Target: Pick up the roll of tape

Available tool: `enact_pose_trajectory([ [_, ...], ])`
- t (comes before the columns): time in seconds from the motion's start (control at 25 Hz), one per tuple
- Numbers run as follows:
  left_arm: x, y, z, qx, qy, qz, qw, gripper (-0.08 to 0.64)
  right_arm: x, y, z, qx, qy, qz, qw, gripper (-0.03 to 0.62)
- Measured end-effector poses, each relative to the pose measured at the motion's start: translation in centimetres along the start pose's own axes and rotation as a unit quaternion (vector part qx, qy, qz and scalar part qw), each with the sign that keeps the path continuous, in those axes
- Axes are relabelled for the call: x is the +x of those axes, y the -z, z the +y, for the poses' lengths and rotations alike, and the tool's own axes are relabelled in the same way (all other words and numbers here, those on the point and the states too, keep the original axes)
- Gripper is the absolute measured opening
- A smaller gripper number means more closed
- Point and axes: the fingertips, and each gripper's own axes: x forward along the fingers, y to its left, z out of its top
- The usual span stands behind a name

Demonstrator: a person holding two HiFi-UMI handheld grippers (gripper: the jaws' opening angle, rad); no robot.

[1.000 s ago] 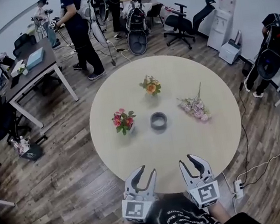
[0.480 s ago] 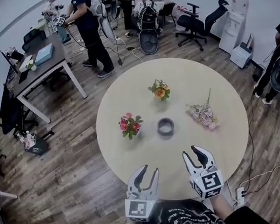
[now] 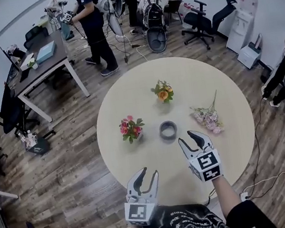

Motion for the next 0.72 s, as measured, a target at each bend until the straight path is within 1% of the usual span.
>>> enact_pose_trajectory([
  [0.08,0.2,0.6,0.2,-0.003,-0.005,0.011,0.9999,0.162,1.3,0.0,-0.8,0.003,-0.002,0.006,1.0,0.166],
  [0.24,0.6,1.1,0.7,-0.003,-0.013,0.018,0.9997,0.161,4.1,0.2,-2.1,0.019,-0.012,0.022,0.999,0.166],
  [0.32,1.0,1.1,0.9,-0.001,-0.016,0.019,0.9997,0.161,5.7,0.9,-2.7,0.021,-0.016,0.038,0.999,0.166],
  [0.44,1.0,2.5,0.9,-0.004,-0.019,0.058,0.9981,0.161,7.9,2.4,-3.3,0.029,-0.019,0.065,0.997,0.164],
  [0.48,1.0,2.7,0.9,-0.006,-0.021,0.065,0.9976,0.162,8.5,2.8,-3.4,0.03,-0.021,0.073,0.997,0.164],
  [0.72,1.2,3.2,1.9,-0.019,-0.039,0.076,0.9962,0.162,12.7,5.1,-3.6,0.023,-0.037,0.124,0.991,0.166],
])
